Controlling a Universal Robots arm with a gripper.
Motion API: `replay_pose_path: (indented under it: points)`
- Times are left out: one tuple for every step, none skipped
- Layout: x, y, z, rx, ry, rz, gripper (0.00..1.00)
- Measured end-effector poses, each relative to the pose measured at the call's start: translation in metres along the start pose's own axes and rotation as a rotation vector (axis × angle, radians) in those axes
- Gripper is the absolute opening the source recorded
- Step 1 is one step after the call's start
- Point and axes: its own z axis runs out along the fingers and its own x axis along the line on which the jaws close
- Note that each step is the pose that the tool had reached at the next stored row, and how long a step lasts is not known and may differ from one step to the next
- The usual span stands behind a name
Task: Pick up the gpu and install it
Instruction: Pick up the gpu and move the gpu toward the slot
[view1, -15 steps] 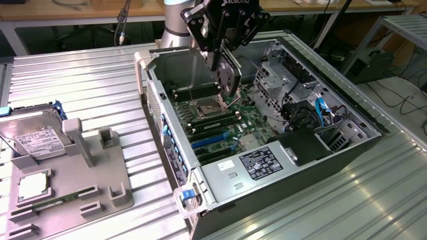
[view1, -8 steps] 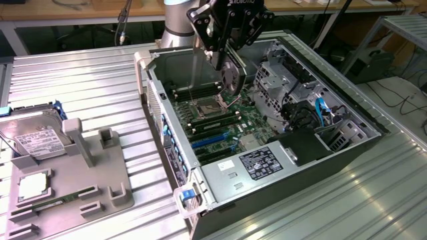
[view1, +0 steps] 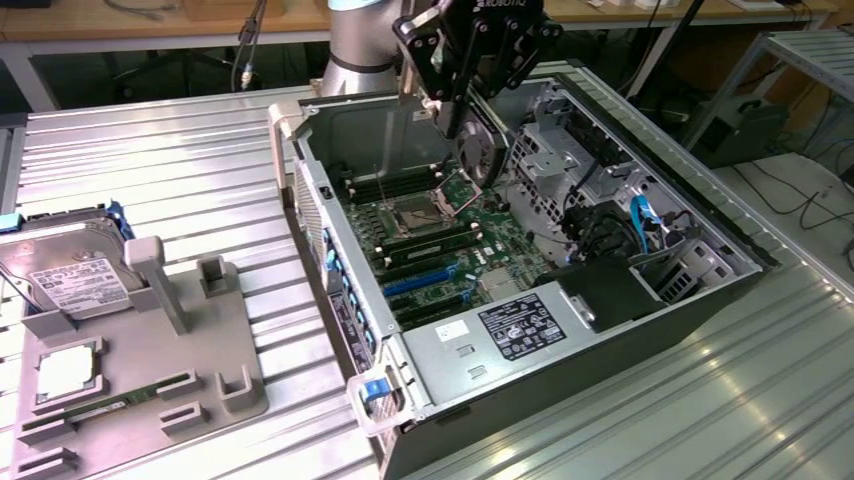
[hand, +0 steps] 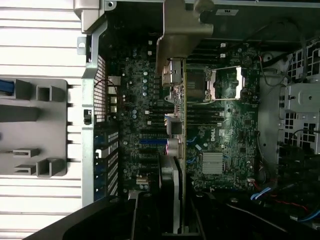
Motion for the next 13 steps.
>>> replay_pose_path:
  points:
    - [-0.002,0.0,0.0,0.0001,0.0,0.0,0.28]
    - [-0.003,0.0,0.0001,0.0,0.0,0.0,0.28]
    - [-0.004,-0.0001,0.0002,-0.0001,0.0,0.0,0.28]
    - [-0.005,-0.0001,0.0003,0.0,0.0,0.0,0.28]
    - [-0.007,-0.0001,0.0004,0.0001,0.0001,-0.001,0.28]
    - [-0.008,-0.0002,0.0004,0.0002,0.0001,-0.001,0.28]
    - [-0.009,-0.0002,0.0004,0.0001,0.0001,-0.001,0.28]
    - [-0.011,-0.0002,0.0005,0.0001,0.0001,-0.001,0.28]
    - [-0.012,-0.0002,0.0005,0.0002,0.0001,-0.001,0.28]
    - [-0.014,-0.0003,0.0005,0.0001,0.0001,-0.001,0.28]
    - [-0.017,-0.0003,0.0006,0.0001,0.0001,-0.001,0.28]
    - [-0.019,-0.0004,0.0006,0.0001,0.0001,-0.002,0.28]
    - [-0.021,-0.0005,0.0006,0.0001,0.0001,-0.002,0.28]
